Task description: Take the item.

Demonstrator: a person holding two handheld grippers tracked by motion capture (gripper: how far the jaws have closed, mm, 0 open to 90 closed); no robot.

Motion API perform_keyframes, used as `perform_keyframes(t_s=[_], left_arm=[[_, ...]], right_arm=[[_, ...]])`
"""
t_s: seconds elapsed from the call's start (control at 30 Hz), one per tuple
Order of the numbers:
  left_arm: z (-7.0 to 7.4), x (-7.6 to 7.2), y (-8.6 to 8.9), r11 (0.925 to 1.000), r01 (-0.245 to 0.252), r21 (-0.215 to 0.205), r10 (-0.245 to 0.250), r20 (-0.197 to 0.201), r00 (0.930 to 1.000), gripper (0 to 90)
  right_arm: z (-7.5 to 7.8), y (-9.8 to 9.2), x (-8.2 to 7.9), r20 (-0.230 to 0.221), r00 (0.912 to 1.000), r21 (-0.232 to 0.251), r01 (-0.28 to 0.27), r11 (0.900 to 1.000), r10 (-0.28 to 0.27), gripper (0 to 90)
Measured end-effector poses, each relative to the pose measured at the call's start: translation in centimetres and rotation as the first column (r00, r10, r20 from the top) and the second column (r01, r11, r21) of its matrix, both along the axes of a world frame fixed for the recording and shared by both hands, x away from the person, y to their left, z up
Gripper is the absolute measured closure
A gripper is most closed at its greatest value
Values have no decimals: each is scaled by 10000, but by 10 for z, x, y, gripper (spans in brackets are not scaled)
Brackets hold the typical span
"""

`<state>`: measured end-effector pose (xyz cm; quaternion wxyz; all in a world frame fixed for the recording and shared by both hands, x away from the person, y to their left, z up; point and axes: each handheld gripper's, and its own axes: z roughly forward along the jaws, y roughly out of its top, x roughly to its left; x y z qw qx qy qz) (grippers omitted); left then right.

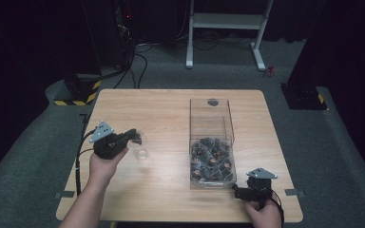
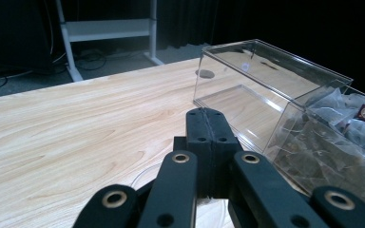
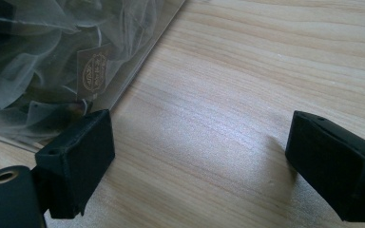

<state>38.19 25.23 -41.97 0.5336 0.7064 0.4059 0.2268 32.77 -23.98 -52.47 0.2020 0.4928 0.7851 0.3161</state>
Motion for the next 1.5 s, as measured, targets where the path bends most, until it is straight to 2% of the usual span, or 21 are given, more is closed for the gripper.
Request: perform_keyframes(t_s=[0.2,0.23,0.53,0.63,0.77,0.93,1.03,1.2,1.3,1.5], left_arm=[[-6,2,2,10000,-63,19,63,-157,9999,900],[-9,3,2,9999,-85,-91,83,-251,9996,900],[-13,5,2,9999,-145,1,145,-372,9992,900],[-16,6,3,9997,-212,-98,207,-423,9989,900],[-21,9,1,9997,-228,128,235,-563,9981,900],[-25,9,0,9992,-320,221,335,-678,9971,900],[-27,10,-1,9984,-356,441,385,-686,9969,900],[-30,12,-1,9982,-429,410,461,-796,9958,900],[-30,13,-1,9972,-443,597,489,-768,9959,900],[-31,13,-2,9969,-446,642,496,-779,9957,895]], right_arm=[[0,0,0,0,10000,-3,2,10000,-2,89],[0,0,0,2,10000,-3,2,10000,-2,89],[0,0,0,3,10000,-1,-1,10000,1,90],[0,0,0,-4,10000,17,0,10000,0,93],[0,0,0,-2,10000,19,-7,10000,7,94],[0,0,0,-3,10000,24,-11,10000,11,95],[0,0,0,-2,10000,23,-11,10000,11,95],[0,0,0,-2,10000,25,-12,10000,12,95],[0,0,0,0,10000,24,-13,10000,13,95],[0,0,0,0,10000,25,-14,10000,14,95]])
